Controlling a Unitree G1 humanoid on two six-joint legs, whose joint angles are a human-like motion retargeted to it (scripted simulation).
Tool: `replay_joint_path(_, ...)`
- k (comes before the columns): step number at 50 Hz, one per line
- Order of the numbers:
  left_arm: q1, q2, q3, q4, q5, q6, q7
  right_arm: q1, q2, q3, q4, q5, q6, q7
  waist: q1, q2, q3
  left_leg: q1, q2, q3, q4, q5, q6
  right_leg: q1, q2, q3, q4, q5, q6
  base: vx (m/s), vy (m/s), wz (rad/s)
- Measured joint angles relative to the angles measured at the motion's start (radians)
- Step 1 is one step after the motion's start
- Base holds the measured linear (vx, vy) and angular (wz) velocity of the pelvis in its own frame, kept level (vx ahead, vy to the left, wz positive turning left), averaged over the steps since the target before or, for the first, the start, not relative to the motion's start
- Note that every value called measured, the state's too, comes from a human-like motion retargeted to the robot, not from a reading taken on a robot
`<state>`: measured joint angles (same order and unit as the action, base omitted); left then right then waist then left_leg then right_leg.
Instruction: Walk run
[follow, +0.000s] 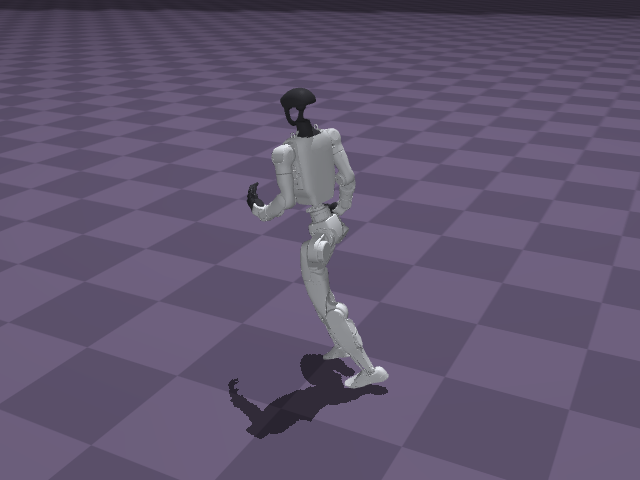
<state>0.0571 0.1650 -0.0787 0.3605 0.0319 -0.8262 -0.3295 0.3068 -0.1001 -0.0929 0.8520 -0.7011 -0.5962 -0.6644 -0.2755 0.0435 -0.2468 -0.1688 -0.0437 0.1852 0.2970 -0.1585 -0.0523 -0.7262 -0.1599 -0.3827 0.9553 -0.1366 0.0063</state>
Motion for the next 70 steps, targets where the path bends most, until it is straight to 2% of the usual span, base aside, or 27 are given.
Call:
replay_joint_path(3, 0.001, 0.006, -0.049, -0.069, 0.071, 0.032, -0.04, 0.061, -0.103, 0.017, -0.018, 0.052, -0.044, -0.255, -0.138, 0.031, 0.034, 0.184, 0.008, -0.025, -0.083, 0.485, -0.096, 0.0, 0.001, -0.021, -0.393, -0.045, -0.008, 2.56, -0.3, 1.09)
replay_joint_path(5, 0.008, 0.074, -0.043, -0.162, 0.119, 0.097, -0.023, 0.064, -0.154, 0.09, -0.023, 0.022, -0.089, -0.387, -0.147, -0.012, 0.046, 0.281, -0.032, 0.062, -0.079, 0.638, -0.086, 0.03, 0.022, 0.063, -0.593, -0.105, -0.015, 2.53, -0.38, -0.49)
replay_joint_path(8, 0.038, 0.023, 0.062, -0.145, 0.138, 0.128, -0.009, -0.035, -0.12, 0.205, -0.039, -0.055, -0.064, -0.433, -0.102, -0.117, 0.049, 0.307, -0.115, 0.182, 0.075, 0.573, -0.021, 0.066, -0.007, 0.219, -0.62, 0.03, -0.062, 2.25, -0.15, -1.1)
replay_joint_path(10, 0.064, -0.07, 0.144, -0.038, 0.135, 0.107, -0.044, -0.136, -0.051, 0.24, -0.034, -0.083, -0.096, -0.413, -0.015, -0.179, 0.031, 0.269, -0.1, 0.362, 0.253, 0.496, 0.025, 0.101, 0.02, 0.292, -0.431, -0.168, -0.15, 2.16, -0.04, -1.19)
replay_joint_path(12, 0.115, -0.079, 0.177, 0.04, 0.115, 0.068, -0.075, -0.251, 0.014, 0.261, -0.012, -0.1, -0.115, -0.384, 0.057, -0.207, 0.04, 0.144, -0.071, 0.347, 0.482, 0.327, 0.101, 0.151, -0.098, 0.312, -0.273, -0.296, -0.065, 2.71, -0.01, 0.04)
replay_joint_path(15, 0.207, -0.062, 0.168, 0.098, 0.099, 0.018, -0.083, -0.364, 0.046, 0.291, -0.058, -0.111, -0.115, -0.277, 0.243, -0.207, 0.028, -0.188, -0.005, 0.238, 0.686, 0.142, 0.025, 0.363, -0.06, 0.264, -0.374, -0.379, -0.038, 2.54, 0.1, -0.08)
replay_joint_path(18, 0.284, -0.012, 0.209, 0.084, 0.062, 0.008, -0.127, -0.386, 0.002, 0.349, -0.205, -0.123, -0.045, -0.176, 0.371, -0.165, 0.043, -0.37, 0.093, 0.24, 0.545, 0.02, 0.063, 0.623, 0.085, 0.217, -0.622, -0.139, 0.017, 2.07, 0.09, -0.42)
replay_joint_path(22, 0.373, 0.062, 0.248, -0.024, 0.062, -0.006, -0.113, -0.376, -0.02, 0.293, -0.377, -0.128, 0.005, -0.171, 0.592, -0.186, 0.098, -0.489, 0.1, 0.181, 0.057, -0.021, 0.046, 0.864, 0.103, 0.106, -0.771, 0.476, 0.213, 2.12, -0.08, -1.03)
replay_joint_path(25, 0.331, 0.132, 0.282, -0.157, 0.141, -0.007, -0.084, -0.377, -0.018, 0.185, -0.402, -0.079, 0.007, -0.118, 0.644, -0.126, 0.134, -0.528, 0.105, 0.064, -0.086, -0.038, 0.008, 0.895, 0.177, 0.121, -0.643, 0.643, 0.242, 2.42, 0.16, 0.11)
replay_joint_path(27, 0.284, 0.147, 0.275, -0.183, 0.191, 0.001, -0.058, -0.342, 0.006, 0.137, -0.363, -0.042, 0.0, -0.046, 0.65, -0.067, 0.152, -0.516, 0.118, 0.032, 0.048, 0.083, 0.099, 0.841, 0.198, 0.08, -0.404, 0.567, 0.19, 2.18, 0.03, 0.65)
replay_joint_path(30, 0.208, 0.137, 0.197, -0.129, 0.187, 0.003, -0.046, -0.213, 0.033, 0.1, -0.265, -0.069, 0.002, -0.047, 0.545, -0.065, 0.153, -0.466, 0.134, 0.011, 0.407, -0.227, 0.152, 0.587, 0.216, 0.179, 0.023, 0.415, 0.177, 2.99, -0.03, 0.79)
replay_joint_path(33, 0.161, 0.151, 0.159, -0.12, 0.152, 0.017, -0.111, -0.048, 0.038, 0.146, -0.172, -0.011, -0.053, -0.036, 0.323, -0.077, 0.062, -0.233, 0.011, -0.005, 0.249, -0.28, 0.115, 0.227, 0.078, 0.183, 0.235, 0.104, 0.125, 2.58, -0.04, 0.75)
replay_joint_path(35, 0.137, 0.17, 0.121, -0.177, 0.157, 0.039, -0.105, 0.022, 0.028, 0.115, -0.158, 0.084, -0.105, -0.002, 0.211, -0.062, 0.038, -0.056, -0.06, 0.0, 0.073, -0.149, 0.077, 0.079, -0.002, 0.13, 0.144, -0.016, 0.051, 2.25, -0.05, 0.85)
replay_joint_path(37, 0.129, 0.172, 0.07, -0.248, 0.164, 0.054, -0.073, 0.087, -0.004, 0.066, -0.191, 0.167, -0.146, -0.018, 0.105, -0.02, 0.044, 0.112, -0.071, -0.073, -0.044, 0.129, -0.016, 0.016, -0.053, 0.021, -0.068, -0.065, -0.002, 2.22, -0.13, 1.23)
replay_joint_path(40, 0.14, 0.138, 0.033, -0.325, 0.134, 0.091, -0.028, 0.13, -0.052, 0.024, -0.269, 0.214, -0.156, -0.098, -0.054, -0.005, 0.062, 0.288, -0.023, -0.002, -0.12, 0.546, -0.168, 0.003, -0.04, 0.014, -0.48, -0.101, 0.006, 1.98, -0.29, 1.24)
replay_joint_path(42, 0.154, 0.107, 0.062, -0.332, 0.112, 0.113, -0.029, 0.071, -0.066, 0.051, -0.296, 0.193, -0.136, -0.12, -0.075, -0.052, 0.083, 0.347, -0.08, 0.032, -0.061, 0.602, -0.174, 0.026, -0.021, 0.121, -0.614, -0.095, 0.02, 1.91, -0.32, -0.46)
replay_joint_path(43, 0.161, 0.092, 0.078, -0.315, 0.111, 0.121, -0.03, 0.02, -0.063, 0.078, -0.291, 0.184, -0.127, -0.115, -0.067, -0.089, 0.088, 0.361, -0.113, 0.076, -0.013, 0.576, -0.165, 0.041, -0.027, 0.175, -0.624, -0.088, 0.026, 2.43, -0.33, -0.87)
replay_joint_path(45, 0.176, 0.056, 0.108, -0.237, 0.133, 0.127, -0.043, -0.093, -0.034, 0.139, -0.256, 0.192, -0.12, -0.084, -0.06, -0.158, 0.107, 0.374, -0.099, 0.237, 0.169, 0.486, -0.082, 0.095, -0.074, 0.231, -0.562, 0.077, -0.085, 2.49, -0.22, -0.83)
replay_joint_path(48, 0.23, 0.025, 0.199, -0.099, 0.189, 0.065, -0.085, -0.226, 0.004, 0.239, -0.231, 0.234, -0.141, -0.024, 0.074, -0.203, 0.109, 0.192, -0.107, 0.289, 0.502, 0.345, 0.014, 0.175, -0.098, 0.299, -0.262, -0.311, -0.087, 3.35, -0.11, -0.8)
replay_joint_path(51, 0.295, 0.023, 0.155, -0.014, 0.185, 0.023, -0.098, -0.306, 0.018, 0.255, -0.282, 0.215, -0.129, 0.018, 0.273, -0.191, 0.054, -0.18, 0.0, 0.21, 0.718, 0.148, 0.018, 0.39, -0.048, 0.215, -0.387, -0.388, -0.041, 2.24, 0.02, 0.25)
replay_joint_path(54, 0.335, 0.025, 0.197, -0.008, 0.103, 0.011, -0.121, -0.344, 0.0, 0.304, -0.408, 0.093, -0.069, 0.089, 0.402, -0.166, 0.07, -0.383, 0.105, 0.227, 0.544, 0.05, 0.057, 0.67, 0.115, 0.192, -0.661, -0.146, 0.017, 2.18, -0.16, -0.55)
replay_joint_path(57, 0.362, 0.059, 0.24, -0.053, 0.044, -0.002, -0.095, -0.346, -0.02, 0.317, -0.505, -0.022, -0.009, 0.117, 0.552, -0.19, 0.102, -0.457, 0.116, 0.234, 0.142, 0.017, 0.063, 0.846, 0.127, 0.145, -0.776, 0.297, 0.157, 2.1, -0.22, -1.52)
replay_joint_path(60, 0.271, 0.083, 0.222, -0.079, 0.069, -0.004, -0.082, -0.322, -0.033, 0.283, -0.516, -0.076, -0.006, 0.066, 0.629, -0.176, 0.135, -0.484, 0.108, 0.107, -0.093, 0.052, 0.041, 0.922, 0.151, 0.093, -0.673, 0.484, 0.18, 2.05, -0.11, -0.38)
replay_joint_path(62, 0.18, 0.116, 0.184, -0.088, 0.131, -0.001, -0.071, -0.283, -0.024, 0.235, -0.448, -0.113, -0.027, 0.073, 0.617, -0.12, 0.157, -0.491, 0.115, 0.031, 0.04, 0.142, 0.149, 0.874, 0.203, 0.073, -0.433, 0.448, 0.104, 2.0, -0.16, 0.84)
replay_joint_path(64, 0.112, 0.142, 0.129, -0.084, 0.168, -0.002, -0.064, -0.217, 0.0, 0.186, -0.346, -0.135, -0.051, 0.095, 0.549, -0.096, 0.155, -0.485, 0.15, -0.013, 0.327, -0.127, 0.164, 0.743, 0.197, 0.046, -0.145, 0.353, 0.069, 2.73, -0.06, 0.76)
replay_joint_path(67, 0.061, 0.127, 0.077, -0.059, 0.154, 0.006, -0.071, -0.077, 0.013, 0.193, -0.247, -0.084, -0.107, 0.12, 0.381, -0.05, 0.101, -0.291, 0.138, -0.028, 0.336, -0.276, 0.124, 0.442, 0.154, 0.08, 0.167, 0.179, 0.075, 2.74, -0.01, 0.24)
replay_joint_path(70, 0.041, 0.121, 0.085, -0.103, 0.12, 0.035, -0.075, 0.024, -0.053, 0.184, -0.261, 0.011, -0.171, 0.108, 0.129, -0.044, 0.023, -0.089, 0.012, 0.011, 0.09, -0.114, 0.075, 0.104, 0.033, 0.09, 0.144, 0.014, 0.042, 2.33, -0.09, 0.77)
